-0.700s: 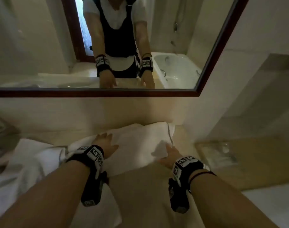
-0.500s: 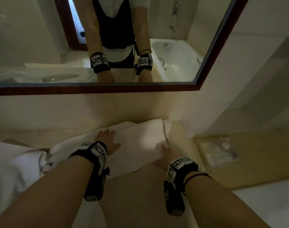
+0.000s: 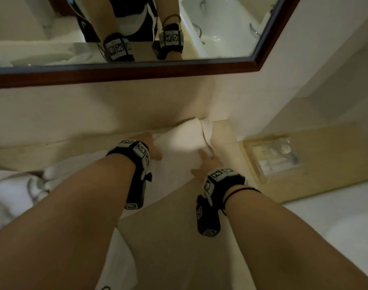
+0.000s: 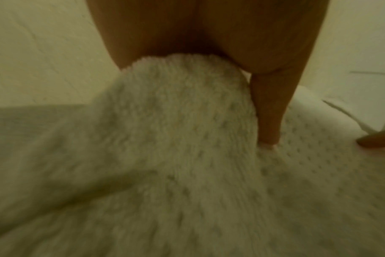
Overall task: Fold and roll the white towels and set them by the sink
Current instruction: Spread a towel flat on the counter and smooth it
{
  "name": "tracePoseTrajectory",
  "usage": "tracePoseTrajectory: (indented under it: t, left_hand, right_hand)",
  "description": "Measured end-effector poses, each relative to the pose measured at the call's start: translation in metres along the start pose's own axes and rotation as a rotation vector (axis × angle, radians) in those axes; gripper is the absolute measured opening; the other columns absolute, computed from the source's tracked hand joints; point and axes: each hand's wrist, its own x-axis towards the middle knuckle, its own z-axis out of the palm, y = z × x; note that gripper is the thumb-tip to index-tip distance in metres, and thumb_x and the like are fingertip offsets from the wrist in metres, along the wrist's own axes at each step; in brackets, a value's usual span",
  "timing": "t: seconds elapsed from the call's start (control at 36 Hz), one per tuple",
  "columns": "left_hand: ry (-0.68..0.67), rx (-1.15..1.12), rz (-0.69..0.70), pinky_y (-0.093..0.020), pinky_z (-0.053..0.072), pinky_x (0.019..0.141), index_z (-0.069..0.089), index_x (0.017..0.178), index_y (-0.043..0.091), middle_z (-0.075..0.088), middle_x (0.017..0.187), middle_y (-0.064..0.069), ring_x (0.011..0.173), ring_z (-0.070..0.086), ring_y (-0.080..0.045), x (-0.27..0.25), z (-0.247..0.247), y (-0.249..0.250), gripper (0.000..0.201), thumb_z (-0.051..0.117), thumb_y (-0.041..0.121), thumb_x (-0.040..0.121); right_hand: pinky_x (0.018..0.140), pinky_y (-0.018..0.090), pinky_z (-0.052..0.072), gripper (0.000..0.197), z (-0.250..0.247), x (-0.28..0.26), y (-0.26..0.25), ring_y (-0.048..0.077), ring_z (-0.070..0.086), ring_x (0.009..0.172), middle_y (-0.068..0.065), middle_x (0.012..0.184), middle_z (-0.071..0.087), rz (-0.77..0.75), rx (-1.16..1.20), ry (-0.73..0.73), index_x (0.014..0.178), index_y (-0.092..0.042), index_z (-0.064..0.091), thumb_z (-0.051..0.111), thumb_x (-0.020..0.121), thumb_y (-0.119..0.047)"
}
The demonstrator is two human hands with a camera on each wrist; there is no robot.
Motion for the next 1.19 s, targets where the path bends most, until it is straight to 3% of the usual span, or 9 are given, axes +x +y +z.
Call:
tracePoseTrajectory:
  t: [0.14, 0.25, 0.39, 0.56, 0.69, 0.83, 0.92, 1.03, 1.19]
  left_hand:
    - [0.028, -0.101, 0.021, -0.036, 0.039, 0.101, 0.039, 0.139, 0.008, 0.045, 0.139, -0.013, 0.124, 0.046, -0.031, -0.011, -0.008, -0.002, 0.067, 0.068, 0.030, 0.084]
    - [0.086, -0.176, 0.094, -0.038, 0.040, 0.102, 0.042, 0.139, 0.014, 0.050, 0.136, -0.010, 0.122, 0.048, -0.031, -0.037, -0.029, 0.005, 0.063, 0.068, 0.031, 0.083]
    - [0.237, -0.167, 0.136, -0.035, 0.035, 0.102, 0.041, 0.138, 0.007, 0.048, 0.137, -0.014, 0.126, 0.046, -0.030, -0.092, -0.059, 0.008, 0.052, 0.056, 0.027, 0.093]
    - [0.419, -0.302, 0.118, -0.034, 0.038, 0.101, 0.050, 0.133, 0.013, 0.054, 0.134, -0.012, 0.122, 0.050, -0.029, -0.166, -0.079, -0.002, 0.053, 0.066, 0.028, 0.085]
    - [0.533, -0.387, 0.049, -0.033, 0.037, 0.088, 0.044, 0.130, 0.009, 0.051, 0.130, -0.016, 0.119, 0.049, -0.033, -0.218, -0.082, 0.000, 0.051, 0.061, 0.032, 0.088]
    - [0.611, -0.480, 0.000, -0.035, 0.036, 0.097, 0.038, 0.137, 0.002, 0.044, 0.139, -0.019, 0.126, 0.045, -0.033, -0.257, -0.072, 0.005, 0.052, 0.054, 0.028, 0.094]
    - [0.565, -0.515, -0.004, -0.037, 0.035, 0.101, 0.044, 0.135, 0.001, 0.047, 0.137, -0.019, 0.126, 0.045, -0.032, -0.270, -0.063, -0.002, 0.044, 0.048, 0.023, 0.097]
    - [0.492, -0.747, 0.010, -0.041, 0.045, 0.087, 0.054, 0.123, 0.003, 0.056, 0.125, -0.022, 0.112, 0.054, -0.038, -0.287, -0.055, -0.026, 0.035, 0.051, 0.022, 0.094]
    - [0.431, -1.048, 0.016, -0.041, 0.052, 0.084, 0.052, 0.122, 0.005, 0.061, 0.107, -0.015, 0.093, 0.060, -0.031, -0.296, -0.058, -0.078, 0.034, 0.056, 0.020, 0.092]
  right_hand:
    - [0.111, 0.034, 0.028, 0.083, 0.002, -0.014, 0.005, 0.029, 0.027, 0.139, 0.010, 0.155, 0.016, 0.021, 0.137, 0.014, 0.151, -0.016, -0.008, 0.049, 0.095, -0.038]
    - [0.109, 0.036, 0.030, 0.070, 0.003, -0.037, 0.004, 0.029, 0.035, 0.136, 0.014, 0.151, 0.029, 0.000, 0.332, 0.065, 0.149, -0.007, 0.015, 0.051, 0.095, -0.035]
    - [0.101, 0.040, 0.043, 0.081, -0.003, -0.071, -0.021, 0.032, 0.052, 0.121, 0.014, 0.139, 0.046, -0.064, 0.499, 0.096, 0.144, -0.007, 0.024, 0.057, 0.086, -0.053]
    - [0.090, 0.048, 0.051, 0.073, -0.017, -0.114, -0.046, 0.032, 0.065, 0.098, 0.010, 0.113, 0.064, -0.248, 0.581, 0.126, 0.117, -0.017, 0.048, 0.049, 0.069, -0.072]
    - [0.096, 0.044, 0.047, 0.076, -0.030, -0.165, -0.048, 0.027, 0.056, 0.109, 0.012, 0.134, 0.050, -0.363, 0.765, 0.083, 0.143, -0.013, 0.028, 0.063, 0.084, -0.047]
    - [0.108, 0.045, 0.037, 0.078, -0.021, -0.209, -0.044, 0.031, 0.040, 0.132, 0.009, 0.148, 0.034, -0.458, 0.551, -0.094, 0.147, -0.010, 0.022, 0.062, 0.087, -0.040]
    - [0.108, 0.041, 0.035, 0.093, -0.004, -0.224, -0.050, 0.033, 0.034, 0.135, 0.012, 0.151, 0.027, -0.482, 0.538, -0.128, 0.149, -0.008, 0.013, 0.069, 0.082, -0.040]
    - [0.111, 0.040, 0.027, 0.103, 0.013, -0.238, -0.069, 0.034, 0.027, 0.139, 0.014, 0.154, 0.017, -0.541, 0.595, -0.097, 0.150, -0.010, 0.001, 0.073, 0.079, -0.033]
    - [0.102, 0.029, 0.032, 0.101, 0.043, -0.248, -0.115, 0.028, 0.033, 0.136, 0.013, 0.148, 0.029, -0.670, 0.561, -0.026, 0.147, -0.007, 0.008, 0.078, 0.076, -0.022]
